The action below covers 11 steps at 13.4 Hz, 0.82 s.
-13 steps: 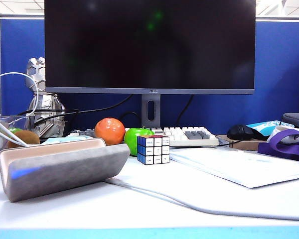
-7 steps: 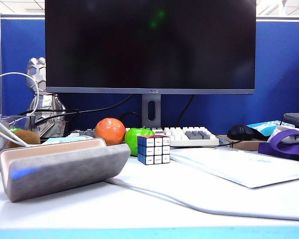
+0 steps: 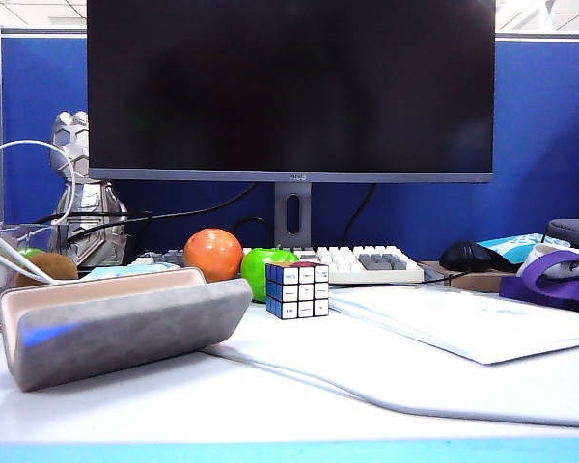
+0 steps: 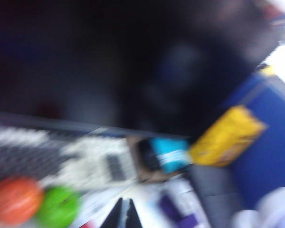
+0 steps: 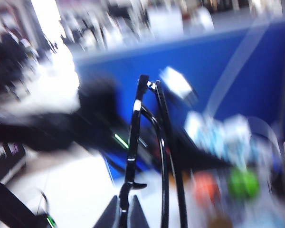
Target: Pick up the glasses, fold the temples of the glasses, place the glasses into the glasses case, and finally close the glasses case.
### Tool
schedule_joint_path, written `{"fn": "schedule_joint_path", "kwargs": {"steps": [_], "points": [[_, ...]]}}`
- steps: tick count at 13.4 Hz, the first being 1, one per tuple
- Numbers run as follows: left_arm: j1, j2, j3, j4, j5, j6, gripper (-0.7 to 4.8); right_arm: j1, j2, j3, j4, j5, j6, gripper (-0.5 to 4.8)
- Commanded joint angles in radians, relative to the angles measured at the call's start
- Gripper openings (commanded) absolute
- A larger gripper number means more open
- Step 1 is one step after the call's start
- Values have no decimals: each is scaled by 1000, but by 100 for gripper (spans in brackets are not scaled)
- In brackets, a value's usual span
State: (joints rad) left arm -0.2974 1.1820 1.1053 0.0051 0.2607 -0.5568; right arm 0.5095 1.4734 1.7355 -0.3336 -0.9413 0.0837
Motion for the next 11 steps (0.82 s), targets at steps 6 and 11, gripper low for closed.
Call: {"fn": "schedule_joint_path", "kwargs": {"steps": [6,11], "points": [[-1,-37,3,-276,-351,101,-5,16,271,2,-285,32,-377,-6],[-1,-36,3,-370,-326,105,-5,142,452,2,-510,166,-829,-5]]}}
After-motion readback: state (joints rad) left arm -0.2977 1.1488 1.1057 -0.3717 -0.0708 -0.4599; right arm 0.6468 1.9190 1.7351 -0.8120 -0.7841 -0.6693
